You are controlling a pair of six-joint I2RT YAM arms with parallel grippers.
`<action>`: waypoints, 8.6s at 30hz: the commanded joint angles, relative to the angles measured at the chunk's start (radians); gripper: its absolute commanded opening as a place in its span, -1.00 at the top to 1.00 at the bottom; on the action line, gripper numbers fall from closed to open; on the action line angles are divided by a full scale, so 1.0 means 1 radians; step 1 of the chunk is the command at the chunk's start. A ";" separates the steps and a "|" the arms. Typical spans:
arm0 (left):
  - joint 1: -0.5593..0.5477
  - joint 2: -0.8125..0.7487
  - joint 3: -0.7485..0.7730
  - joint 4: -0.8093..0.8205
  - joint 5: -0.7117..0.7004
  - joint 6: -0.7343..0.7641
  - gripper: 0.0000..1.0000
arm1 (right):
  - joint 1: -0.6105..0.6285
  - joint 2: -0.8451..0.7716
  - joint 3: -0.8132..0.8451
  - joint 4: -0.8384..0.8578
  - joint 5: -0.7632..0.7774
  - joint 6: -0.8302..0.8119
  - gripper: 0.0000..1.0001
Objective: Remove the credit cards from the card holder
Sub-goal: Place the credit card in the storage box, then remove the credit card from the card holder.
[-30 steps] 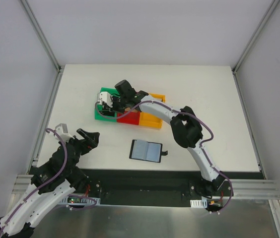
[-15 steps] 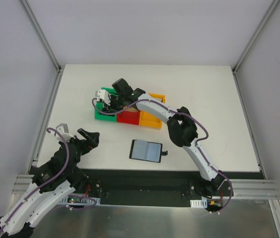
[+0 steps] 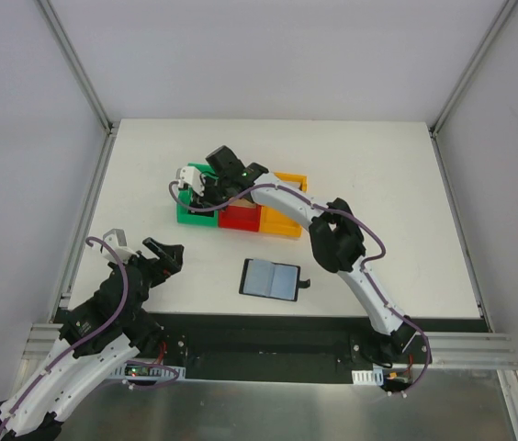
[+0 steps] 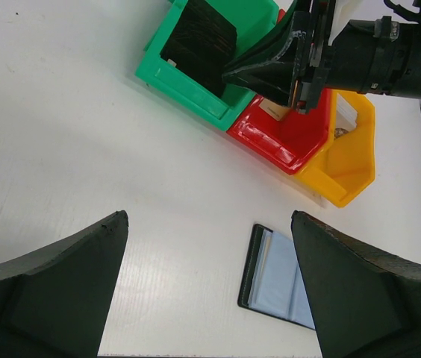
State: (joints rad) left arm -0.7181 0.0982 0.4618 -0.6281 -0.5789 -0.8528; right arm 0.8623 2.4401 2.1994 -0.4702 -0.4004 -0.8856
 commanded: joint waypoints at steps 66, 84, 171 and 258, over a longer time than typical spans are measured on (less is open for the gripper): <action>-0.204 0.884 -0.109 0.837 0.588 -0.025 -0.33 | 0.004 -1.500 -1.708 0.234 0.505 1.189 -0.49; -0.202 0.925 -0.132 0.878 0.584 -0.066 -0.30 | -0.028 -1.271 -1.695 0.314 0.411 1.182 0.12; -0.213 1.163 -0.066 1.007 0.608 -0.068 -0.18 | -0.036 -1.342 -1.620 0.219 0.331 1.133 1.00; -0.231 0.977 -0.110 0.855 0.455 0.026 -0.22 | -0.036 -1.328 -1.627 0.223 0.324 1.131 1.00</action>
State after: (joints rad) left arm -0.9539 1.1679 0.3595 0.2810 -0.0277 -0.8261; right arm 0.8215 1.1233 0.5571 -0.2504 -0.0685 0.2497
